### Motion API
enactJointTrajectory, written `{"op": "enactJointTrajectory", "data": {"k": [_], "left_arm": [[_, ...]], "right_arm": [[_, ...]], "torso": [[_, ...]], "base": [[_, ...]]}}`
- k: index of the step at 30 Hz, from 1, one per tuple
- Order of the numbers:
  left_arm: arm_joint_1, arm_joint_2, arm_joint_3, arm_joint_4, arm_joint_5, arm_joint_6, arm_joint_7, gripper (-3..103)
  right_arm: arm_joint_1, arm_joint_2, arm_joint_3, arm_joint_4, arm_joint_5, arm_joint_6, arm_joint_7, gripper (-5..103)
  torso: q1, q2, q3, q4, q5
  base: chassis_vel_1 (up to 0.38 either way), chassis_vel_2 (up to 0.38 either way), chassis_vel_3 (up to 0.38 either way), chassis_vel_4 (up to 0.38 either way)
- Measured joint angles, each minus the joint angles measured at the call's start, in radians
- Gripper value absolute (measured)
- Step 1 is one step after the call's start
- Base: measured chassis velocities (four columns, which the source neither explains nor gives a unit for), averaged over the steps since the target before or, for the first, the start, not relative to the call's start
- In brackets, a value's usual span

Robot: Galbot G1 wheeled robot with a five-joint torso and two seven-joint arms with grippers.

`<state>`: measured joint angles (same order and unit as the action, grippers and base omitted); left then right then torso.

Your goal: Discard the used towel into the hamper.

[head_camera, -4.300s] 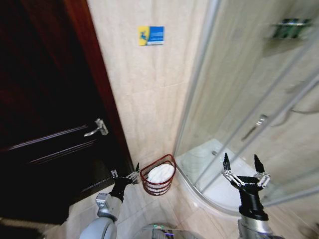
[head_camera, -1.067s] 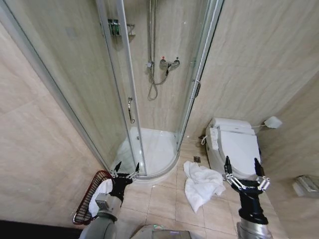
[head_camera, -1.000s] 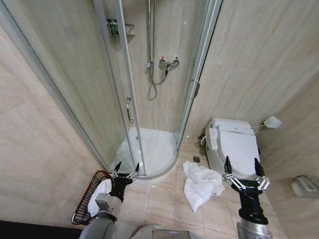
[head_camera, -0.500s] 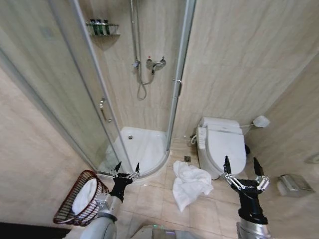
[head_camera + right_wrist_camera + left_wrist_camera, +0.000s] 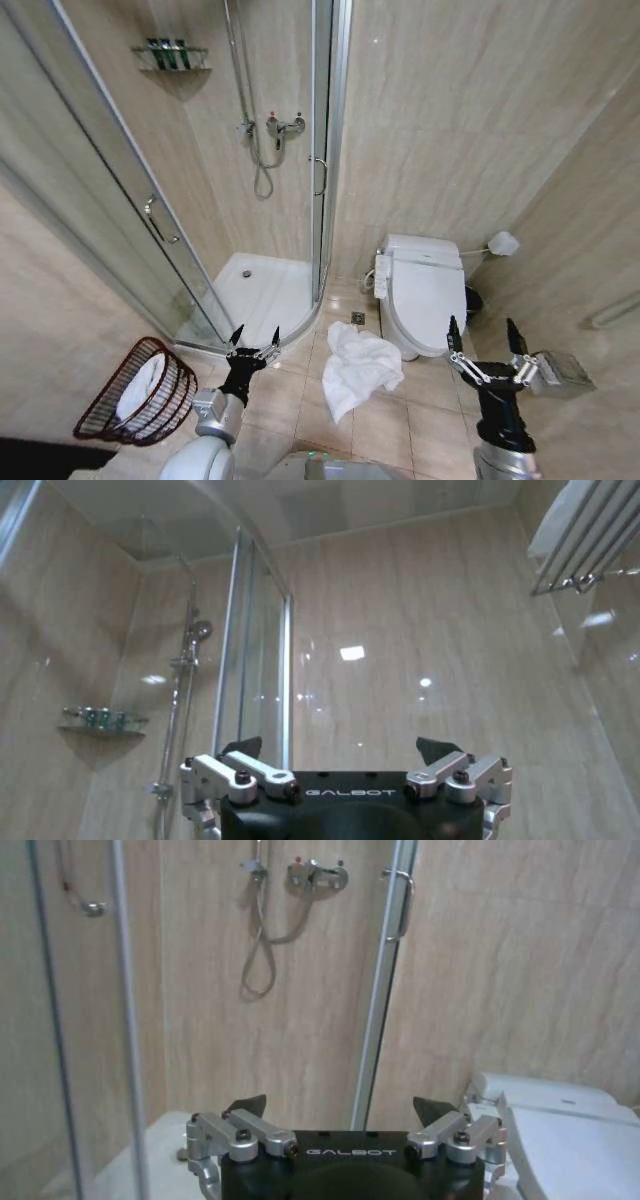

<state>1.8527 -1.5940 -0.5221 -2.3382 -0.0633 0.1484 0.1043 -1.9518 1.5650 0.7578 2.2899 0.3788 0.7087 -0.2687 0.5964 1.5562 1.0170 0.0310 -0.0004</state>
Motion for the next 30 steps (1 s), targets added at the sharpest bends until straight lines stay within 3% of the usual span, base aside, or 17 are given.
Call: {"op": "enactJointTrajectory", "data": {"k": [8,22,30], "left_arm": [[0.000,0.001,0.000,0.000,0.000,0.000,0.000,99],[0.000,0.000,0.001,0.000,0.000,0.000,0.000,99],[0.000,0.000,0.000,0.000,0.000,0.000,0.000,99]], "right_arm": [[-0.001,0.001,0.001,-0.002,0.006,0.003,-0.004,100],[0.016,0.006,0.011,-0.026,0.048,0.058,-0.048,100],[0.025,0.001,0.025,-0.027,0.060,0.069,-0.052,100]], "torso": [[0.000,0.000,0.000,-0.0002,0.0003],[0.001,0.000,0.000,-0.0004,0.0007],[0.000,0.000,0.000,-0.0001,0.0000]], "base": [[0.029,0.017,-0.029,-0.019],[-0.152,-0.101,0.125,0.122],[0.002,-0.016,0.001,0.006]]}}
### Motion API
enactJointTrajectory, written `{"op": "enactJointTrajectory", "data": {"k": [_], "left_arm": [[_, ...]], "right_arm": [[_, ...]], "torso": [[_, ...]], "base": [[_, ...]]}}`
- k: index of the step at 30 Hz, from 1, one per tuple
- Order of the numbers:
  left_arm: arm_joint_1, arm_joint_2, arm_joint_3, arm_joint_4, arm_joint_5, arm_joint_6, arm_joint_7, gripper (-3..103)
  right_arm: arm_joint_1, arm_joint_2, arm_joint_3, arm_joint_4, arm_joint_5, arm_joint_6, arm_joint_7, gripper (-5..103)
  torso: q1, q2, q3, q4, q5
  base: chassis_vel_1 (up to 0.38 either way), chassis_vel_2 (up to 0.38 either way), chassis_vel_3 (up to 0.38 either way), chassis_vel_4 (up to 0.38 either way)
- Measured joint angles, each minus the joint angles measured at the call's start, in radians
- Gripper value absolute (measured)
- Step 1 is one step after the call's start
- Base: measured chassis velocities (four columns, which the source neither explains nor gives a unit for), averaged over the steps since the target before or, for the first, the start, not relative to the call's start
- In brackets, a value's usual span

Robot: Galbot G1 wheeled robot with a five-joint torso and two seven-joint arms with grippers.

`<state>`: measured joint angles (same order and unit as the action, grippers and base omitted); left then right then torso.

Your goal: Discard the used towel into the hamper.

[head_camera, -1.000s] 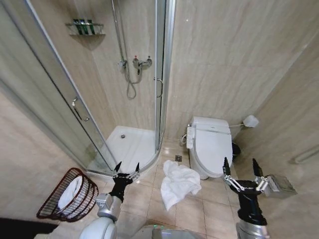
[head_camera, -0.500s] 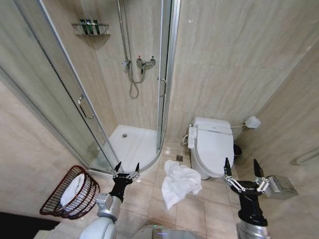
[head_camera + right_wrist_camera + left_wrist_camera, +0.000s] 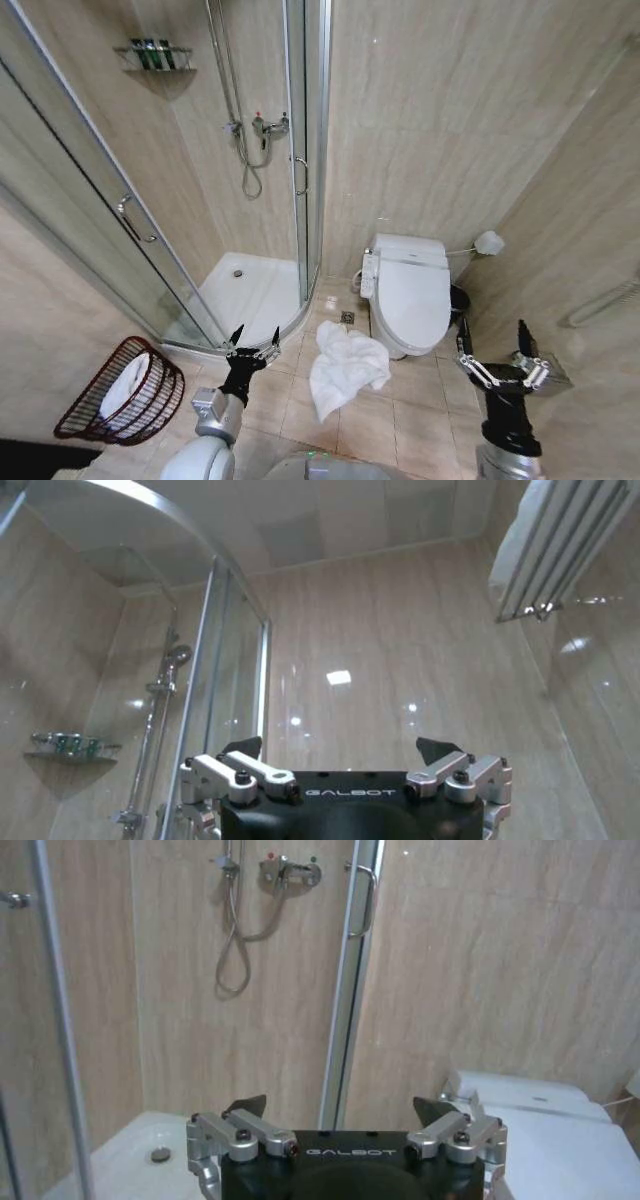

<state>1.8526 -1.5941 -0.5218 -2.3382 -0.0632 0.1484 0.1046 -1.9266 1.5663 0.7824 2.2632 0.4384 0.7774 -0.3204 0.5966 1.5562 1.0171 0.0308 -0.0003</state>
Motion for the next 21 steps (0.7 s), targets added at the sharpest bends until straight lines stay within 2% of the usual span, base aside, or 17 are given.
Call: {"op": "enactJointTrajectory", "data": {"k": [4,8,21], "left_arm": [[0.000,0.001,0.000,0.000,0.000,0.000,0.000,99],[0.000,0.000,0.000,0.000,0.000,0.000,0.000,99],[0.000,0.000,0.000,0.000,0.000,0.000,0.000,99]], "right_arm": [[0.008,0.002,0.017,-0.004,-0.018,0.014,-0.004,100],[0.013,0.001,0.029,-0.008,-0.032,0.012,-0.001,100],[0.031,-0.007,0.049,-0.005,-0.065,-0.022,0.055,100]], "torso": [[-0.001,-0.002,-0.001,-0.0001,0.0000],[-0.010,-0.021,-0.011,0.0000,0.0003],[-0.054,-0.117,-0.063,0.0000,0.0003]], "base": [[0.012,0.008,-0.013,-0.004],[0.000,0.000,0.000,0.000],[0.000,0.000,0.000,0.000]]}}
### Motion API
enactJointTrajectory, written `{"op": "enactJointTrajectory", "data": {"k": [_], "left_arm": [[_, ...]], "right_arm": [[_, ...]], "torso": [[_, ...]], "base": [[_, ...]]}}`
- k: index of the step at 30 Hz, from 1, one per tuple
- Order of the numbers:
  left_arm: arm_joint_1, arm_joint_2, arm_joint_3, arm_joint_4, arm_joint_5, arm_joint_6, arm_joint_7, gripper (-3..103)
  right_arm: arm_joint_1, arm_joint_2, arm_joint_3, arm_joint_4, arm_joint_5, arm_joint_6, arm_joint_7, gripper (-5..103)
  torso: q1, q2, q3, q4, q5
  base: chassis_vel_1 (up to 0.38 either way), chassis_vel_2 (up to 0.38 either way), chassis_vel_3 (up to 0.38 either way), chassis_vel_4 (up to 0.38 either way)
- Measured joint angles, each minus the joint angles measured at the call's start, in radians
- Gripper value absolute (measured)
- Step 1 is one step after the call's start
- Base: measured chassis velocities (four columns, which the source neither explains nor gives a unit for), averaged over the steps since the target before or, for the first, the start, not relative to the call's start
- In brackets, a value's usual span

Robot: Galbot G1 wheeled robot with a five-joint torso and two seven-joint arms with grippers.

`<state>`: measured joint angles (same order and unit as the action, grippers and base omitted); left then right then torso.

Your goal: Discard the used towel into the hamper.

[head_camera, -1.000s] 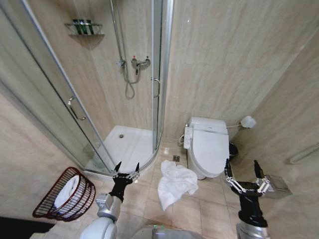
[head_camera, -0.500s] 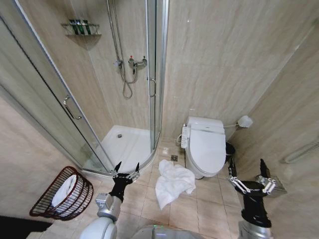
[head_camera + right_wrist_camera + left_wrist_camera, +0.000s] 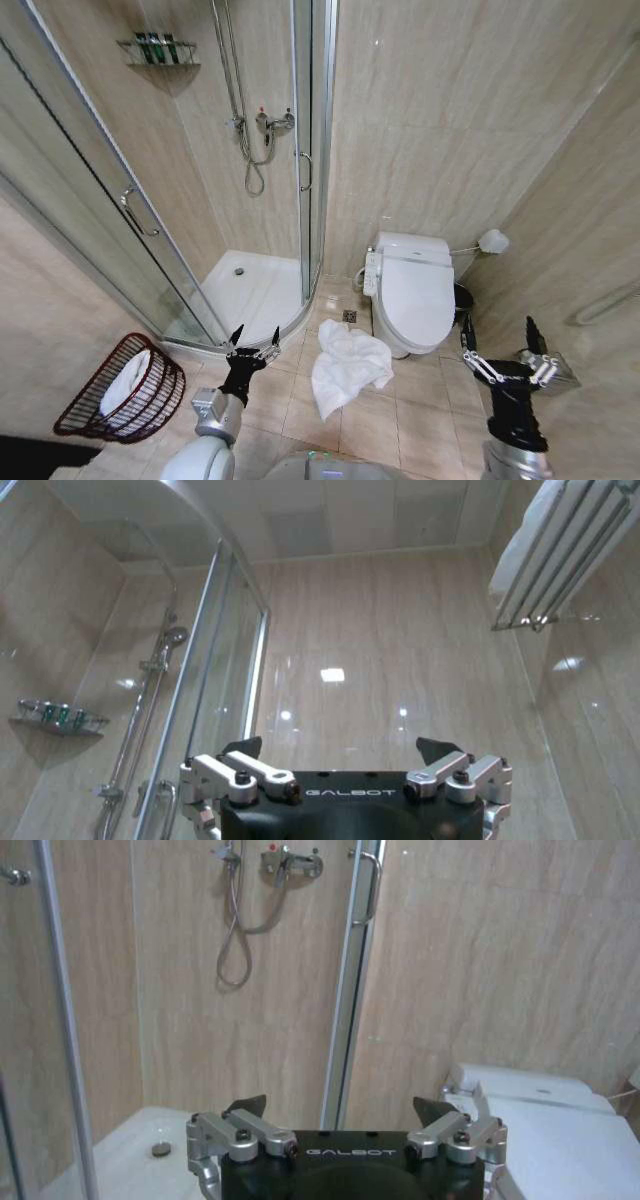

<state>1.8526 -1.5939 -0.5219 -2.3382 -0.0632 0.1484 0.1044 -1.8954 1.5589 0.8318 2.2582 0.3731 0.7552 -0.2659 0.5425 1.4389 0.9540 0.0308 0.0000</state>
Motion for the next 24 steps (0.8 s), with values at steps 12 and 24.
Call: {"op": "enactJointTrajectory", "data": {"k": [12,24], "left_arm": [[0.000,0.000,0.000,0.000,0.000,0.000,0.000,99],[0.000,0.000,0.000,0.000,0.000,0.000,0.000,99]], "right_arm": [[0.017,-0.076,0.024,0.056,-0.034,-0.310,0.346,100],[0.066,-0.227,-0.156,-0.057,-0.007,-0.459,0.324,100]], "torso": [[-0.033,-0.072,-0.039,0.0000,-0.0001],[-0.067,-0.146,-0.079,0.0000,-0.0002]], "base": [[0.000,0.000,0.000,0.000],[0.000,0.000,0.000,0.000]]}}
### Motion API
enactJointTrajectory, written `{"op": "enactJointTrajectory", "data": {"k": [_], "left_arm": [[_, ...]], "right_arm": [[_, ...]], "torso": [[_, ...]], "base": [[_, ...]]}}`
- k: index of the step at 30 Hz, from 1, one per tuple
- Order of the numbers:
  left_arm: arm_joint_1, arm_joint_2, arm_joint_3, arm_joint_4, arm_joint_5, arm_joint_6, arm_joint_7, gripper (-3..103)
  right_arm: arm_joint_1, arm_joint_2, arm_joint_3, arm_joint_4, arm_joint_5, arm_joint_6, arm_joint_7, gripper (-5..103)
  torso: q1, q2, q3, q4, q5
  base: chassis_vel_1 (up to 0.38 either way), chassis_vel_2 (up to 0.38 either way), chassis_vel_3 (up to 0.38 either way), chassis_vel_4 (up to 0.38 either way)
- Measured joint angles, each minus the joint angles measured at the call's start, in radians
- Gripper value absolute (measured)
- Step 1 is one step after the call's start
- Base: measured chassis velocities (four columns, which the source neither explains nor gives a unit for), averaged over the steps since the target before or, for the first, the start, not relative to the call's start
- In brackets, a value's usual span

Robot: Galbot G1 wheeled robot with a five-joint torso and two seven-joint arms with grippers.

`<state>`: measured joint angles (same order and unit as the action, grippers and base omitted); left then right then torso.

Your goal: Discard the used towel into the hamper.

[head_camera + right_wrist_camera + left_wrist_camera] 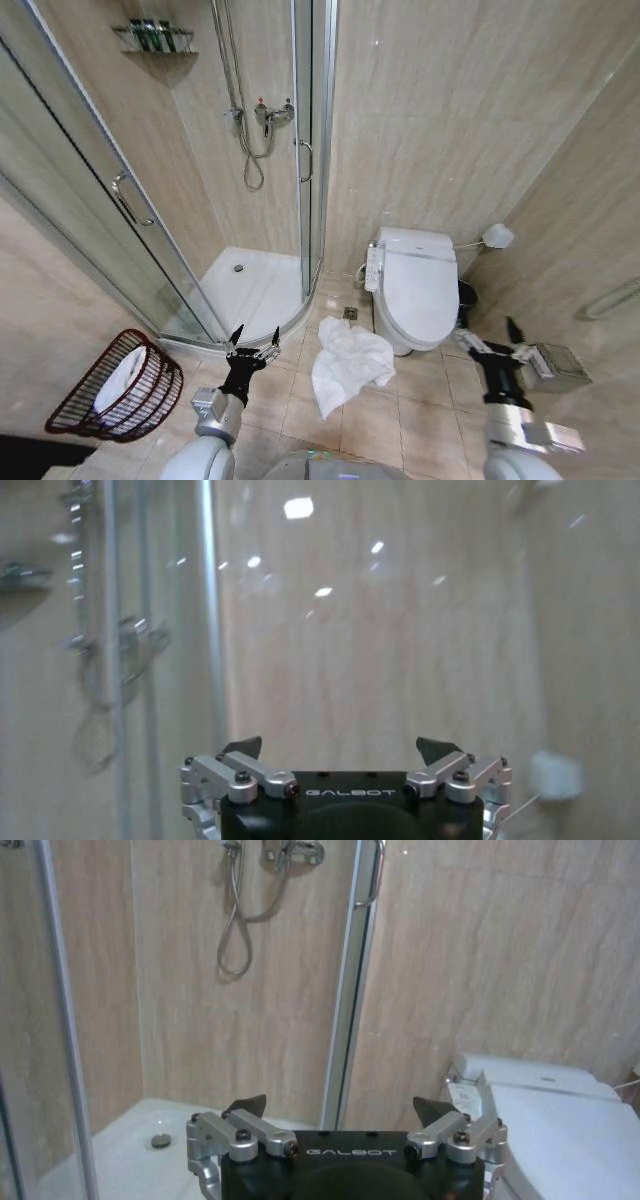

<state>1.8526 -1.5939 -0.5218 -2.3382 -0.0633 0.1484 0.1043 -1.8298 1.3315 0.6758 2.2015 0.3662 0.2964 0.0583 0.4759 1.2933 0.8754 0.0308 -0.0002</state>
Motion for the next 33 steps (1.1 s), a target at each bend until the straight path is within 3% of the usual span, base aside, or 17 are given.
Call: {"op": "enactJointTrajectory", "data": {"k": [4,10,19,21,26,33], "left_arm": [[0.000,0.000,0.000,0.000,0.000,0.000,0.000,99],[0.000,0.000,0.000,0.000,0.000,0.000,0.000,99],[0.000,0.000,0.000,0.000,0.000,0.000,0.000,99],[0.000,0.000,0.000,0.000,0.000,0.000,0.000,99],[0.000,0.000,0.000,0.000,0.000,0.000,0.000,99],[0.000,0.000,0.000,0.000,0.000,0.000,0.000,99]], "right_arm": [[0.007,-0.043,-0.094,-0.061,-0.003,-0.041,0.024,100],[0.006,-0.090,-0.155,-0.110,-0.035,-0.047,0.035,100],[-0.029,0.035,-0.205,-0.120,-0.095,-0.033,0.001,100],[-0.025,0.071,-0.207,-0.153,-0.144,-0.024,0.012,100],[-0.014,0.084,-0.208,-0.186,-0.152,-0.005,0.019,100],[0.055,0.072,-0.235,-0.305,-0.093,0.054,0.017,100]], "torso": [[-0.012,-0.025,-0.013,-0.0001,0.0003],[-0.023,-0.051,-0.028,0.0002,0.0003],[-0.046,-0.100,-0.055,-0.0001,-0.0003],[-0.053,-0.116,-0.064,-0.0001,0.0002],[-0.061,-0.135,-0.074,0.0000,0.0000],[-0.079,-0.174,-0.095,0.0001,0.0003]], "base": [[0.000,0.000,0.000,0.000],[0.000,0.000,0.000,0.000],[0.000,0.000,0.000,0.000],[0.000,0.000,0.000,0.000],[0.000,0.000,0.000,0.000],[0.000,0.000,0.000,0.000]]}}
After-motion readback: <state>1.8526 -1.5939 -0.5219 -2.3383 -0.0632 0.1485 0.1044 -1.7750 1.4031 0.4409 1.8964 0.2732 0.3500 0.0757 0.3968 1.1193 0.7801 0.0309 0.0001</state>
